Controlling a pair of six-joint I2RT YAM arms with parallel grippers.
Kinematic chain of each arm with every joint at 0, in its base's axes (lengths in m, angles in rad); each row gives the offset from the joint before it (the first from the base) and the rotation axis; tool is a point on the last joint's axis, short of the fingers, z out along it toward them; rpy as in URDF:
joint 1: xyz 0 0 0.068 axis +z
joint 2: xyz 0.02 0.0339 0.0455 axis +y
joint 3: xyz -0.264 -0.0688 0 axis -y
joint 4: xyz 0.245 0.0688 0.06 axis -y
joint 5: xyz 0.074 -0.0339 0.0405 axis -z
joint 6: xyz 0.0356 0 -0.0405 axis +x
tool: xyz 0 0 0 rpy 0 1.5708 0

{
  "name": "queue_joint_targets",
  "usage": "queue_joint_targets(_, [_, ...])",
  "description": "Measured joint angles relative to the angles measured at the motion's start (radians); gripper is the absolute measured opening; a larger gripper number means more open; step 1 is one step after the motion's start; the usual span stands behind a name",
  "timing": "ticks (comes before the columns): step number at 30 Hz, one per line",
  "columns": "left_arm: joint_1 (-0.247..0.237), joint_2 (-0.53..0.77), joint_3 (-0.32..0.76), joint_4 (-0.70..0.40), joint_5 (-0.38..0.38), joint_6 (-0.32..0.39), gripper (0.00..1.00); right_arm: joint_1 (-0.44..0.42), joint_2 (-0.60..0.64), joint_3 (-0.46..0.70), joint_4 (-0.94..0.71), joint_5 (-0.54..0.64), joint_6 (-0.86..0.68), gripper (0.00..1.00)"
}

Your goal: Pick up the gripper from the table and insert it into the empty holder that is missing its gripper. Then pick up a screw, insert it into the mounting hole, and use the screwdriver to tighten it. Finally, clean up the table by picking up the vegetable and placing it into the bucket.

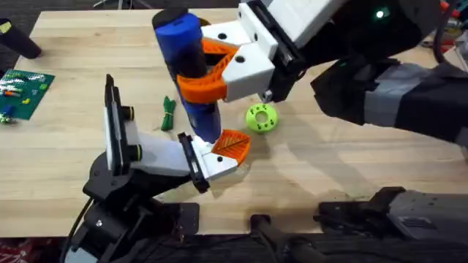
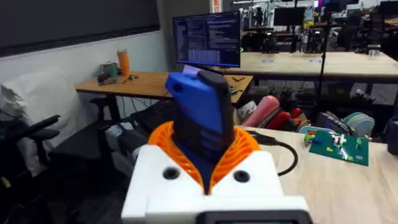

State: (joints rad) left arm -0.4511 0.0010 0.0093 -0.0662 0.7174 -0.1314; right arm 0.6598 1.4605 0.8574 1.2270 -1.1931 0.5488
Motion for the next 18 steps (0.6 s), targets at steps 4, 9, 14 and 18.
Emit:
queue_joint_targets(4, [0.000,0.000,0.000,0.000,0.000,0.000,0.012,0.000,0.007,0.000,0.003,0.006,-0.001,0.033])
queue_joint_targets(9, [0.000,0.000,0.000,0.000,0.000,0.000,0.012,0.000,0.010,0.000,0.003,0.014,0.004,0.033])
queue_joint_targets(14, [0.000,0.000,0.000,0.000,-0.001,0.000,0.012,0.000,0.010,0.000,0.002,0.014,0.005,0.033])
queue_joint_targets(18, [0.000,0.000,0.000,0.000,-0.001,0.000,0.012,0.000,0.010,0.000,0.002,0.014,0.005,0.033])
